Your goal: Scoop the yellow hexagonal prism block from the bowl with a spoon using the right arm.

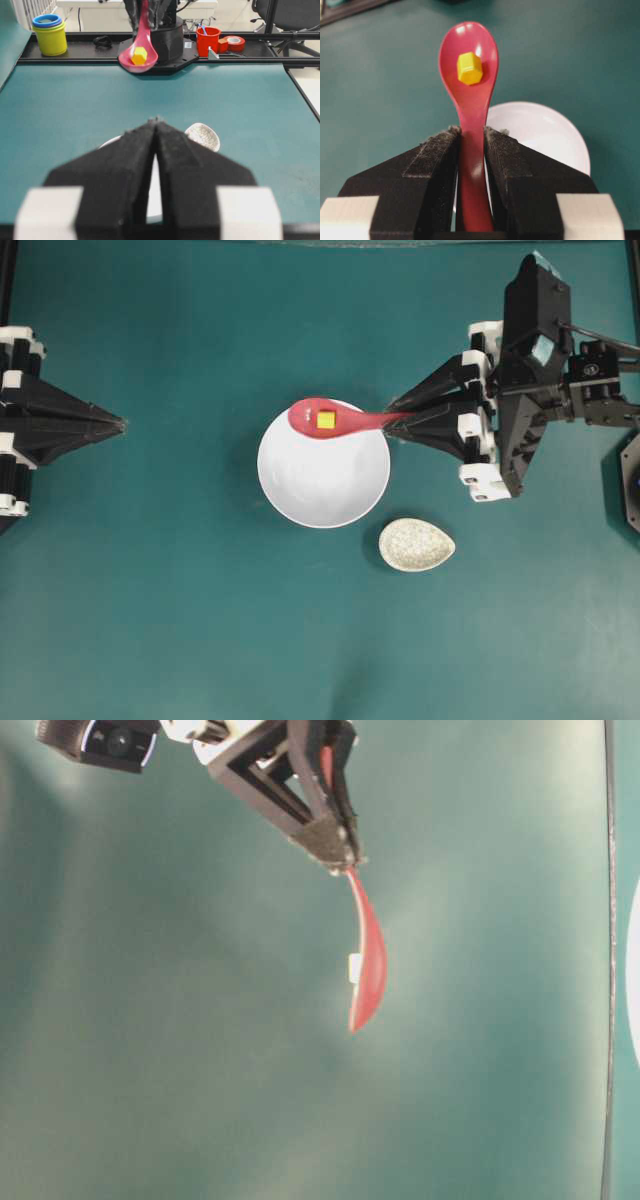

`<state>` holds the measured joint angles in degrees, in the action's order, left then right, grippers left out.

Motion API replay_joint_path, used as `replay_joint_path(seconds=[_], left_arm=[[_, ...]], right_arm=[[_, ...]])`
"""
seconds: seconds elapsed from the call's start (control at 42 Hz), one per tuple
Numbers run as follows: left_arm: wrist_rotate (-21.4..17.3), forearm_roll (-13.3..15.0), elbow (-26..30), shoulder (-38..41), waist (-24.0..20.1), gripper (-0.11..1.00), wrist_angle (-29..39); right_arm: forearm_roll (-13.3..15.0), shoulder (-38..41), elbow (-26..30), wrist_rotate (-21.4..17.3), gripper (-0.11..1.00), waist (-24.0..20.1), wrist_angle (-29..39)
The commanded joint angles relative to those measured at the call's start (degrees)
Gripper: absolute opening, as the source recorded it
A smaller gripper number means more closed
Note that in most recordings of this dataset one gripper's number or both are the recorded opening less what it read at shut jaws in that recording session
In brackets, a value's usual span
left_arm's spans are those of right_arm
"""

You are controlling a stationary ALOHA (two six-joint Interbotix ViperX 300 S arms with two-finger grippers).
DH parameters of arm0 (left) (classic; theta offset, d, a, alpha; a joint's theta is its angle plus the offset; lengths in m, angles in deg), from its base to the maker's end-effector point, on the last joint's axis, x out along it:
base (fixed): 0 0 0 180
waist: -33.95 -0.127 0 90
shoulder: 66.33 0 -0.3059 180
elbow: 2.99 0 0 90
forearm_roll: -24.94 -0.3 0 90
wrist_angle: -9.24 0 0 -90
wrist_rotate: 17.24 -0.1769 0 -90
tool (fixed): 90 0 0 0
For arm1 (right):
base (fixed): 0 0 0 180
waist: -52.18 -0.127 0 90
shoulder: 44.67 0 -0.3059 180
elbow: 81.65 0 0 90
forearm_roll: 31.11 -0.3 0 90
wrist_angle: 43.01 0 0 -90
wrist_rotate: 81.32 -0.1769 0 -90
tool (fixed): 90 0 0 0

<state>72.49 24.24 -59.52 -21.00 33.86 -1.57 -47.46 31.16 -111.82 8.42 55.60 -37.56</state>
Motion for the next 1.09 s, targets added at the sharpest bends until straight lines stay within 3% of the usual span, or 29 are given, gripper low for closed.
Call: replay_joint_path(seconds=[0.0,1.071], left_arm=[[0.1,-0.1,1.4,0.3,-0.1,0.00,-0.3],[0.2,-0.1,1.4,0.3,-0.2,0.00,0.0]], right_arm=[[0.1,-0.9,1.6,0.3,0.23,0.0,-0.4],[0.6,-0.9,1.2,0.0,0.23,-0.1,-1.1]])
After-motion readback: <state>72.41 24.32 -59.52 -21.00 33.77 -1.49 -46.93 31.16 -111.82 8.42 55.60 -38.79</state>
